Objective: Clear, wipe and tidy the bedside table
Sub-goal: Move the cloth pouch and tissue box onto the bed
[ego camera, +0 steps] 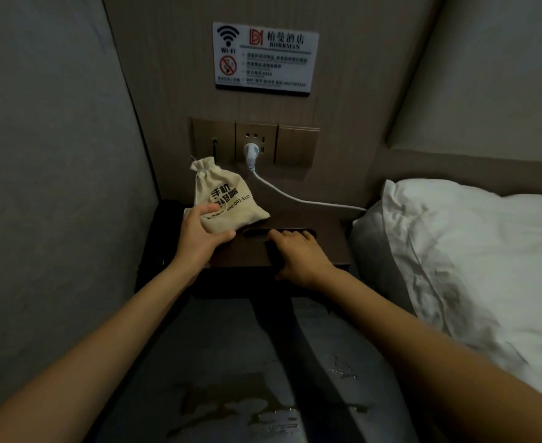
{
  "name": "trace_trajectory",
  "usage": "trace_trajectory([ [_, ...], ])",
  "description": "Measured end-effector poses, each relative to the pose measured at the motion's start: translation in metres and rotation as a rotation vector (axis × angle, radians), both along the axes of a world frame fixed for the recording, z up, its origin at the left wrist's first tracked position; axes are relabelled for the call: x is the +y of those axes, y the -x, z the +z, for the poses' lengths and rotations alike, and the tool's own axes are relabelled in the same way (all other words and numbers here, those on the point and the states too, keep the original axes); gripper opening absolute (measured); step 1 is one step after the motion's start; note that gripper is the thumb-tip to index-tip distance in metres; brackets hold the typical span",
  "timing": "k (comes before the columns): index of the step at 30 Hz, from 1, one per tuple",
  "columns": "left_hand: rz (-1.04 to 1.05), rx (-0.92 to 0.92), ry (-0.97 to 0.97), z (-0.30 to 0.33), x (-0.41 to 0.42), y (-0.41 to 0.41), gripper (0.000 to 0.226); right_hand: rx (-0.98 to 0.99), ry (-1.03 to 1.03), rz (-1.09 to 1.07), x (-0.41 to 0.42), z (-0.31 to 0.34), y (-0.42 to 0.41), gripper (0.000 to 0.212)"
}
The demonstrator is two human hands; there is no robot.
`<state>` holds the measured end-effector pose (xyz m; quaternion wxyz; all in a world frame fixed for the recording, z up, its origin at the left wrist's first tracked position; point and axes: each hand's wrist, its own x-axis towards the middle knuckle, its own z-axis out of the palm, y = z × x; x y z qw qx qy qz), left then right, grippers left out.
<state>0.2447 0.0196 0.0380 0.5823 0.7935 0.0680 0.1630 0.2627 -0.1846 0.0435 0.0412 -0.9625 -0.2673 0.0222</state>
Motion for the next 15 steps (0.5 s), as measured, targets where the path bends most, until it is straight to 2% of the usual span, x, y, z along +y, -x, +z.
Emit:
trace_trajectory([
  [8, -0.106, -0.117, -0.097, 0.056, -0.01, 0.048, 0.065, -0.01, -0.027, 0.06, -0.021, 0.061, 0.03, 0.077],
  [12, -0.191, -0.149, -0.123, 0.082, -0.042, 0.069, 0.066, -0.024, -0.029, 0.064, -0.056, 0.094, 0.05, 0.067],
  [15, -0.252, -0.178, -0.127, 0.097, -0.076, 0.079, 0.065, -0.028, -0.01, 0.046, -0.094, 0.116, 0.065, 0.068],
])
